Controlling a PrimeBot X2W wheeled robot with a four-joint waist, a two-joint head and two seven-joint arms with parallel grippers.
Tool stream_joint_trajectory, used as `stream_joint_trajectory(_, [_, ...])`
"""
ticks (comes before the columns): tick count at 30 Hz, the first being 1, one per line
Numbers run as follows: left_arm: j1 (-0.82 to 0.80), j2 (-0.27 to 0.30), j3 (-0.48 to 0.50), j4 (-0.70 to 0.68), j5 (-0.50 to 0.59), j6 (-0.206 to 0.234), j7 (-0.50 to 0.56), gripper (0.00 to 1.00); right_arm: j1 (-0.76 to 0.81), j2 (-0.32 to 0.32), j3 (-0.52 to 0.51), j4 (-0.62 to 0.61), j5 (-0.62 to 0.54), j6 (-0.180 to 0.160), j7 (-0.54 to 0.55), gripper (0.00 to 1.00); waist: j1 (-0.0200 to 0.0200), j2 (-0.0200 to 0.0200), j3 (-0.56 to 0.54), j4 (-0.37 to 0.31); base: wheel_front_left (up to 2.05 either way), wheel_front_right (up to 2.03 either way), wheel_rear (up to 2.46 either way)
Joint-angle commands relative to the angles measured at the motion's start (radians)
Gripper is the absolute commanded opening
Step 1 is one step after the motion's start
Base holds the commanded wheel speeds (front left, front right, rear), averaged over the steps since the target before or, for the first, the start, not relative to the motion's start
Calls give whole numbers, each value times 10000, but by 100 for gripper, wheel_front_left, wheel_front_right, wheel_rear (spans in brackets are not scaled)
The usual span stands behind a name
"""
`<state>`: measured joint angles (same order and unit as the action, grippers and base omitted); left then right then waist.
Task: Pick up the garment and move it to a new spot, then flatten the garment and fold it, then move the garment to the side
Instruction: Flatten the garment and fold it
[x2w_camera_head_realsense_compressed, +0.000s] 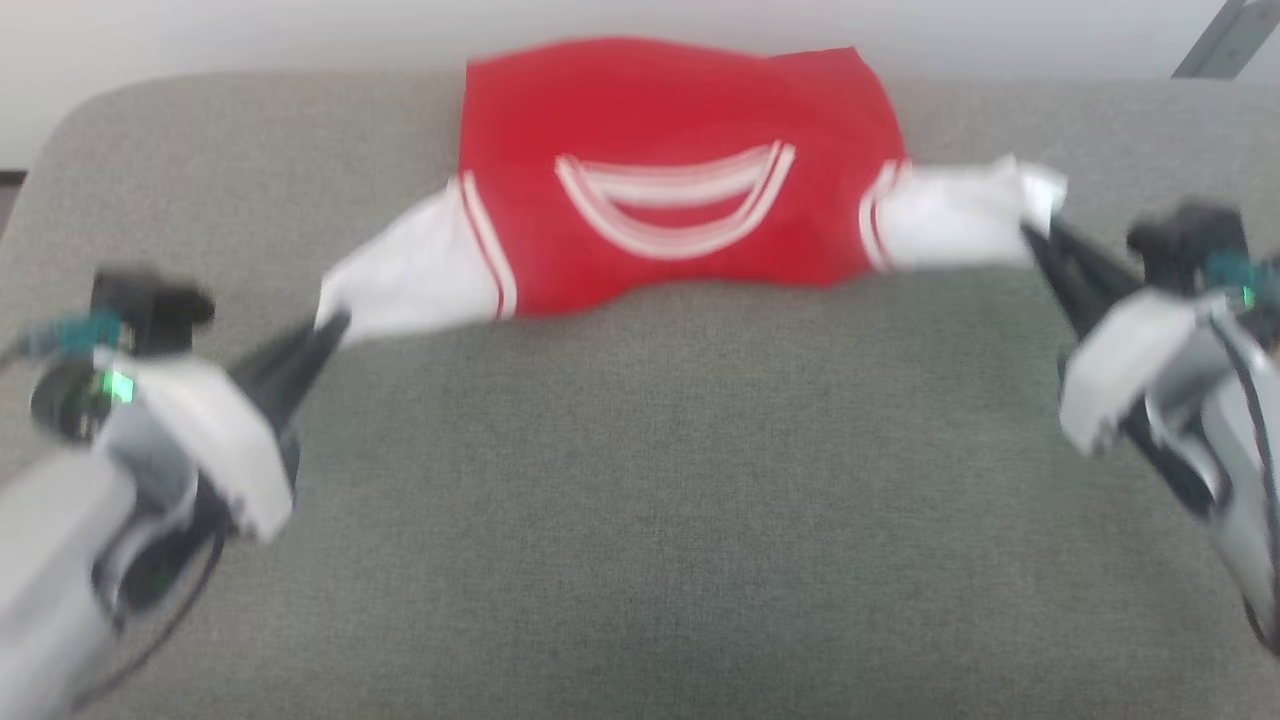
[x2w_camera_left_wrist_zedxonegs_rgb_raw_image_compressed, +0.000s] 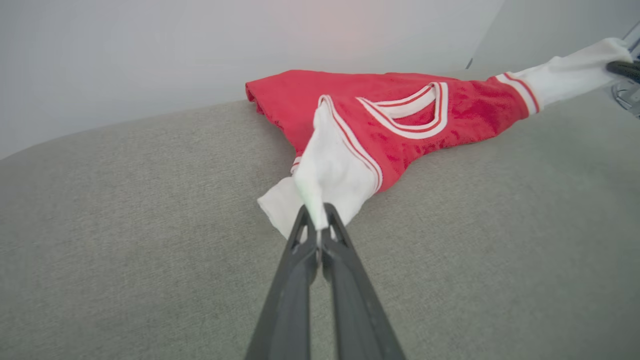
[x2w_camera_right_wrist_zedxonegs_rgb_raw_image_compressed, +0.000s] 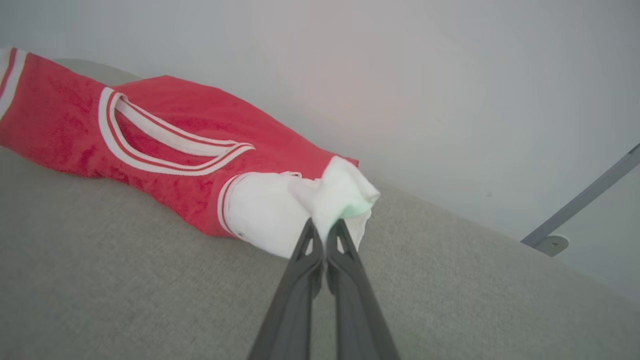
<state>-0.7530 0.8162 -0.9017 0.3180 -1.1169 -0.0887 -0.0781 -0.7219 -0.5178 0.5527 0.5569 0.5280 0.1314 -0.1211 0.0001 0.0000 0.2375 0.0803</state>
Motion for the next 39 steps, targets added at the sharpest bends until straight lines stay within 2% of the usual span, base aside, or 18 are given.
stream_joint_trajectory(1, [693,380,-48,-562,-140,236,-175,0,688,-460,290,-768,566,-14,170,0,-1,0,-224,-49,0,0,0])
stream_joint_trajectory(3, [1360,814,-113,-1212,-184,472,-359,0,1283,-1059,457,-1468,948,-16,318,0,-1,0,-295,-96,0,0,0])
stream_joint_trajectory(10, [3387,2052,-332,-2621,-592,1909,-563,0,3351,-2504,217,-2927,1587,-16,299,0,-1,0,-489,-198,0,0,0])
stream_joint_trajectory(17, [4658,2650,-494,-3269,-1031,2976,-738,0,5014,-2921,-388,-3332,1426,-16,306,0,-1,0,-474,-277,0,0,0])
stream_joint_trajectory(26, [5609,2449,-651,-3700,-1584,3355,-1030,0,6522,-2835,-365,-3900,2028,-16,731,0,-1,0,-368,-310,0,0,0])
stream_joint_trajectory(37, [5715,2039,-783,-3530,-1591,3612,-1054,0,7042,-2600,-247,-3846,2902,-16,2035,0,-1,0,-337,-206,0,0,0])
stream_joint_trajectory(38, [5703,1975,-790,-3532,-1561,3609,-1089,0,7055,-2601,-265,-3825,2940,-16,2202,26,-1,0,-341,-184,0,0,0])
stream_joint_trajectory(39, [5700,1922,-789,-3530,-1548,3616,-1099,0,7057,-2541,-374,-3780,3071,-16,2353,76,-1,0,-341,-168,0,0,0])
